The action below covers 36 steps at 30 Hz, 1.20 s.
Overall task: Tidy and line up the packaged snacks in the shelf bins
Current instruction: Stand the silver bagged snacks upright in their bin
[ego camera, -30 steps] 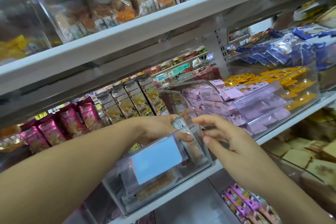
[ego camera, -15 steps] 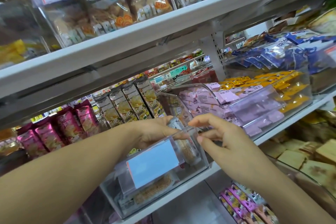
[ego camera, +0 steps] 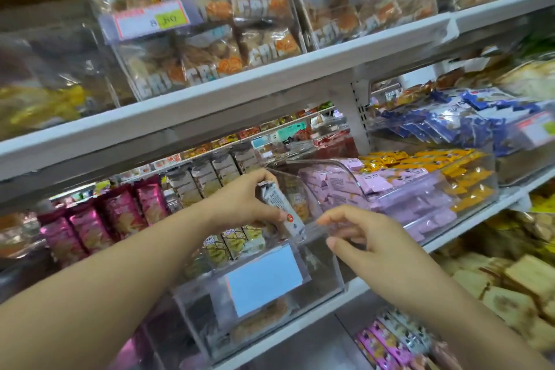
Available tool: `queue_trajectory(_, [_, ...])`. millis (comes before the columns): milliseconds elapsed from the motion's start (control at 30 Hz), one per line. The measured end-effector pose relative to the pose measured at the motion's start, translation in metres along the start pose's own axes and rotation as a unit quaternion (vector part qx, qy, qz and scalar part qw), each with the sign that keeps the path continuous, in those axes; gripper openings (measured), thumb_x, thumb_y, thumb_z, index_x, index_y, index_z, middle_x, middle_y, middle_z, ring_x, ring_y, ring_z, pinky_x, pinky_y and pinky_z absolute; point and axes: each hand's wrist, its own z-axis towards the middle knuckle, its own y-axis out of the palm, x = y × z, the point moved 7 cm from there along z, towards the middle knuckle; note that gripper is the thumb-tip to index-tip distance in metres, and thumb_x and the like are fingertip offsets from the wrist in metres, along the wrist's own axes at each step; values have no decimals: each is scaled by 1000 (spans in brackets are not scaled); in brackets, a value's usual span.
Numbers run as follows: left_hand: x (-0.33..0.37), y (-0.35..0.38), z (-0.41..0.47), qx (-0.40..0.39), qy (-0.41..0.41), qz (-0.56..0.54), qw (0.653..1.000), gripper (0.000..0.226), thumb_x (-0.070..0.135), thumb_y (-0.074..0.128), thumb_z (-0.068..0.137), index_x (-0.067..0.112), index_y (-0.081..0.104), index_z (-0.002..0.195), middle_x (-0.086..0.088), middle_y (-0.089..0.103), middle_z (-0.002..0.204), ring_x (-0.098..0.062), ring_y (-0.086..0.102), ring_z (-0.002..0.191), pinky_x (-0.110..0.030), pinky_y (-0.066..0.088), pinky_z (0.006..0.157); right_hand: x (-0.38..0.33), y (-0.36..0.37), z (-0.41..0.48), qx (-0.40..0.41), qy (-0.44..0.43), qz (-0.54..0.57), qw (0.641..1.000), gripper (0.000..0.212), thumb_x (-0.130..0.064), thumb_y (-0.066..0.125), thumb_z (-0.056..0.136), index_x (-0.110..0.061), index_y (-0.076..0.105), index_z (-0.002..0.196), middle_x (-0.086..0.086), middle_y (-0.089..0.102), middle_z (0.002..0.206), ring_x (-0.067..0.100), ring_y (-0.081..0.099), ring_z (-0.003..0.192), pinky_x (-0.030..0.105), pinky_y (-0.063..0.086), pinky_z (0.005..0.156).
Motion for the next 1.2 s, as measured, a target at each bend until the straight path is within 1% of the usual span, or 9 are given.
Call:
queue_trajectory(167, [35,-51,-63,130,138,55,980,36,29,78,74,29,52,98,9,69,84,-14,63,68,-33,51,61,-52,-4,5,57,-72,-70,993,21,-17,61,88,-31,64,104,-18,58,109,-9,51,97,-1,34,82])
queue_trajectory(367, [40,-94,-172,215,228,11,949,41,39,82,67,35,50,92,13,61,89,-4,60,74,-24,53,69,-127,42,-8,35,-161,-36,986,35,-17,69,82,-39,56,106,-15,61,110,1,56,104,24,43,93])
queue_trajectory(533, [-4,-101,-268,226,212,25,951,44,37,84,66,37,49,92,16,58,90,-3,61,79,-18,51,71,-176,126,-48,-74,-204,-3,976,40,-34,69,82,-41,44,112,-23,55,116,-9,50,110,9,38,90])
queue_trajectory(633, [-36,-105,-319,245,182,96,948,40,46,76,68,35,48,95,14,55,103,-3,55,99,-14,44,81,-190,180,-70,-147,-195,35,969,32,-41,64,82,-42,45,107,-27,56,108,-7,53,106,21,46,88])
queue_trajectory(800, [-79,-123,-380,286,139,46,947,43,39,82,69,26,50,95,19,53,108,16,42,115,-1,37,81,-211,246,-80,-249,-148,139,947,25,-35,68,83,-36,51,101,-15,60,105,1,57,104,33,48,94])
queue_trajectory(867, [-89,-133,-395,303,142,1,942,42,36,82,67,23,51,93,25,54,98,13,51,107,-4,42,77,-223,266,-78,-279,-135,163,937,29,-42,71,78,-35,53,99,-11,61,105,3,59,103,30,48,94])
queue_trajectory(967, [-104,-149,-410,327,143,-67,932,41,31,80,66,22,53,95,19,59,88,1,61,73,-12,48,62,-241,288,-73,-334,-108,209,913,27,-27,72,80,-23,54,100,-6,64,97,6,64,88,25,53,82])
queue_trajectory(1100, [-129,-174,-421,359,101,-30,927,48,40,73,66,35,51,108,29,57,101,5,62,83,-11,48,72,-266,301,-48,-292,-160,123,935,27,-35,73,77,-27,55,95,-1,64,90,12,62,79,30,53,73])
queue_trajectory(1200, [-164,-199,-427,399,31,86,912,45,39,69,76,49,44,113,33,49,111,17,49,102,-5,39,88,-277,305,-12,-176,-194,12,965,28,-38,69,80,-25,52,97,-3,54,82,8,49,67,13,38,60])
